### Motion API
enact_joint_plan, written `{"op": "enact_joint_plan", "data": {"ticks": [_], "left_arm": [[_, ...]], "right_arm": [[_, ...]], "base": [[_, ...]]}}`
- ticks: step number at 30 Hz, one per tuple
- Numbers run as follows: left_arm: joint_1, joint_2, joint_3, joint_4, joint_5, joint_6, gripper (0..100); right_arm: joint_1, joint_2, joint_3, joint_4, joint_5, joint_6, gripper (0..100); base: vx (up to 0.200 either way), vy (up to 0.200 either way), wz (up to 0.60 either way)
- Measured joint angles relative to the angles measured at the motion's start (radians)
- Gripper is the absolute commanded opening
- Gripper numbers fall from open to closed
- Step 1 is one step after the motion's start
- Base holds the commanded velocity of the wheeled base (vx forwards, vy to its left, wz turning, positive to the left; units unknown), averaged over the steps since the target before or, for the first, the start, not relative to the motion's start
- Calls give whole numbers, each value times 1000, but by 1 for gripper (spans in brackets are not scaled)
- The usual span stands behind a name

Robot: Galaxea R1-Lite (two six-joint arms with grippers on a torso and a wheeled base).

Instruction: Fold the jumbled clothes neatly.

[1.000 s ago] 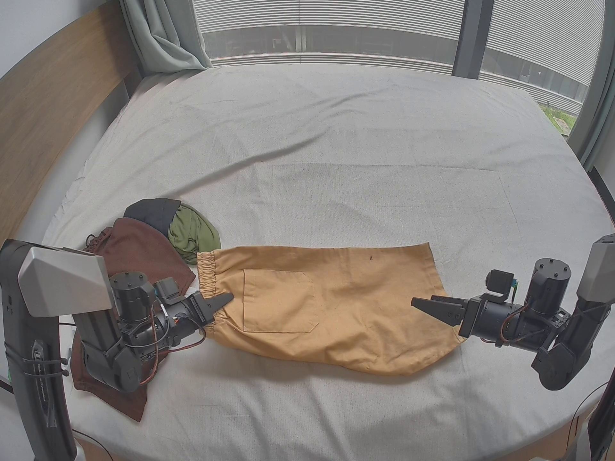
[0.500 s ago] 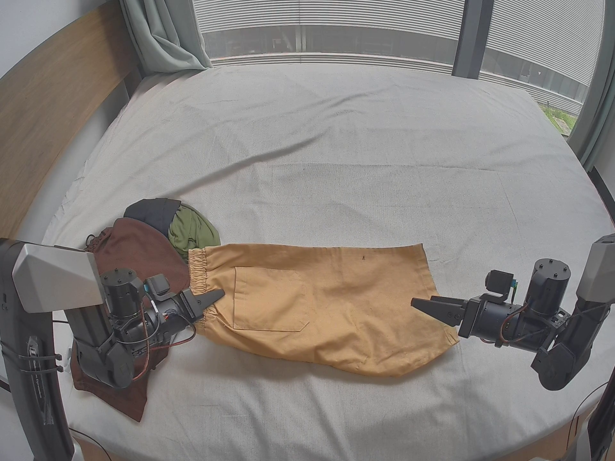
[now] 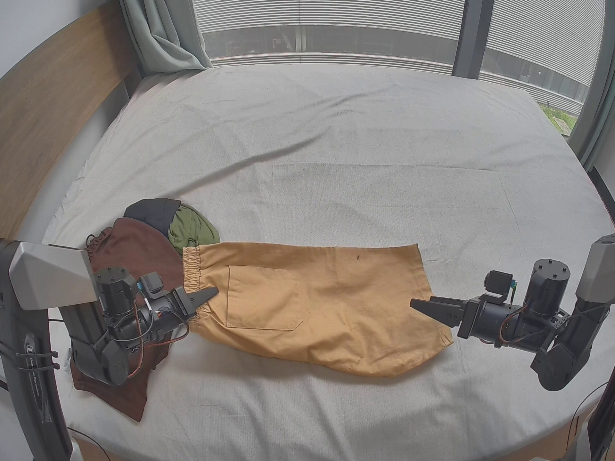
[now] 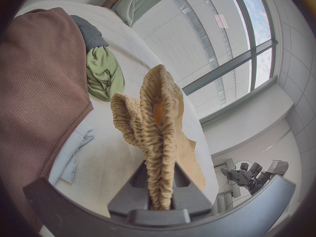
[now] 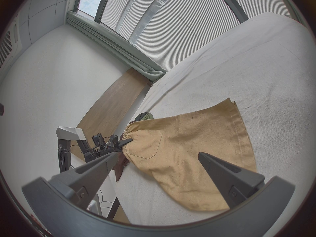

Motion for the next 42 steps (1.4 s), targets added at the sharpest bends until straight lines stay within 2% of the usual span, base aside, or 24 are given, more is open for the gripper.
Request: {"op": "enact_joint_plan", "data": {"ticks": [14,25,34,42], "left_arm": [[74,-38,11,1,-79,0,0],[117,-49,3,1,-84,2,0],[118,-59,6,1,-84,1,0],[88,-101,13,1,-83,-5,0]], "right_arm": [[0,0,0,0,0,-1,100],[-1,0,0,0,0,-1,100],[0,0,0,0,0,-1,100],[1,0,0,0,0,-1,100]], "base": [[0,0,0],[0,0,0],[0,0,0],[0,0,0]]}}
